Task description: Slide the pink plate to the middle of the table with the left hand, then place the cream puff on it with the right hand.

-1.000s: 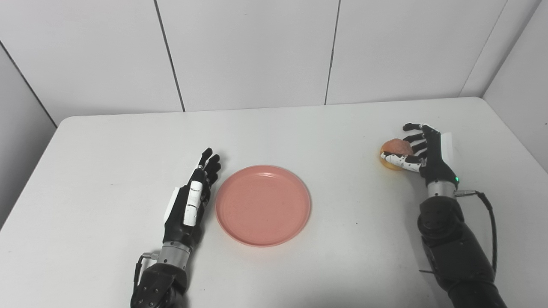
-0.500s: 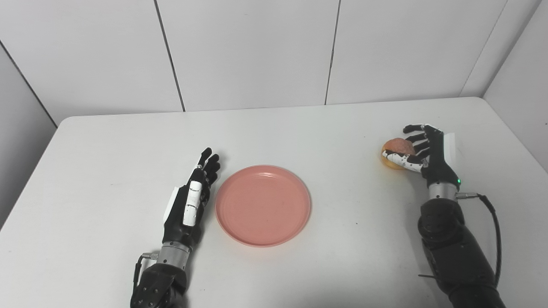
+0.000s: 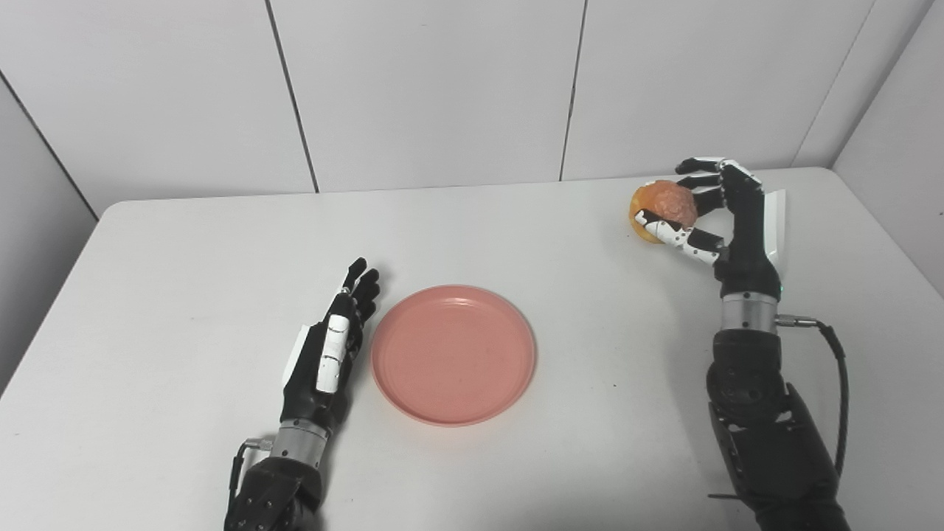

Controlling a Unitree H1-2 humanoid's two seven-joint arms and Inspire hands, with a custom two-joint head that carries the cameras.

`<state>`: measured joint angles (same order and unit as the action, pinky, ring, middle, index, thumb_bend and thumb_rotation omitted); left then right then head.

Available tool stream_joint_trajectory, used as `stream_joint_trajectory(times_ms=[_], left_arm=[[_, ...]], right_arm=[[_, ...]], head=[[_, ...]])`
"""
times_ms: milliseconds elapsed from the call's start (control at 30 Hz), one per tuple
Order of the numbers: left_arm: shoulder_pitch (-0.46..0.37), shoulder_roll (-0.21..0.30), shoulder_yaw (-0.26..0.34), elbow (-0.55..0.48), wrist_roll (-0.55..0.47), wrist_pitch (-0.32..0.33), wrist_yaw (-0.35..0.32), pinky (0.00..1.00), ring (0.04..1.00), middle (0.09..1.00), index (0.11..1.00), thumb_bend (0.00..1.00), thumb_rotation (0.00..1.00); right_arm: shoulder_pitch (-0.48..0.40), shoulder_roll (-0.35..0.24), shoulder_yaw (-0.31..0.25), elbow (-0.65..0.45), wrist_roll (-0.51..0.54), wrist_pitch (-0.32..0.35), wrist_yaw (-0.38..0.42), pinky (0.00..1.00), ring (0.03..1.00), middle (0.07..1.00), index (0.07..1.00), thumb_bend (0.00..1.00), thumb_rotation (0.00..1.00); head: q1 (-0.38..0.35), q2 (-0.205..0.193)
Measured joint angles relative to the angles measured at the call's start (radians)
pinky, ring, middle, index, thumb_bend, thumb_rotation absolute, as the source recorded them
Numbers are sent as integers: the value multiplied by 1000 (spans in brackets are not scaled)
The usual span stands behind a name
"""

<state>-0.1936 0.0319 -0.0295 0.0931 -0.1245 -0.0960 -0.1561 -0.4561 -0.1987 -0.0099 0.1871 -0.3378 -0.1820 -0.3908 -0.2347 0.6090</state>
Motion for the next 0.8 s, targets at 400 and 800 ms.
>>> stream_joint_trajectory(times_ms=[400, 800], left_arm=[[0, -3, -9, -3, 12, 1, 0, 1000, 986, 980, 982, 681, 1000], [7, -8, -11, -12, 35, 16, 11, 1000, 992, 987, 988, 681, 1000]], right_arm=[[66, 109, 107, -30, 35, -78, 120, 411, 406, 503, 549, 506, 0], [125, 167, 179, -17, -16, -155, 159, 428, 418, 516, 528, 509, 0]], head=[[5, 9], [25, 23]])
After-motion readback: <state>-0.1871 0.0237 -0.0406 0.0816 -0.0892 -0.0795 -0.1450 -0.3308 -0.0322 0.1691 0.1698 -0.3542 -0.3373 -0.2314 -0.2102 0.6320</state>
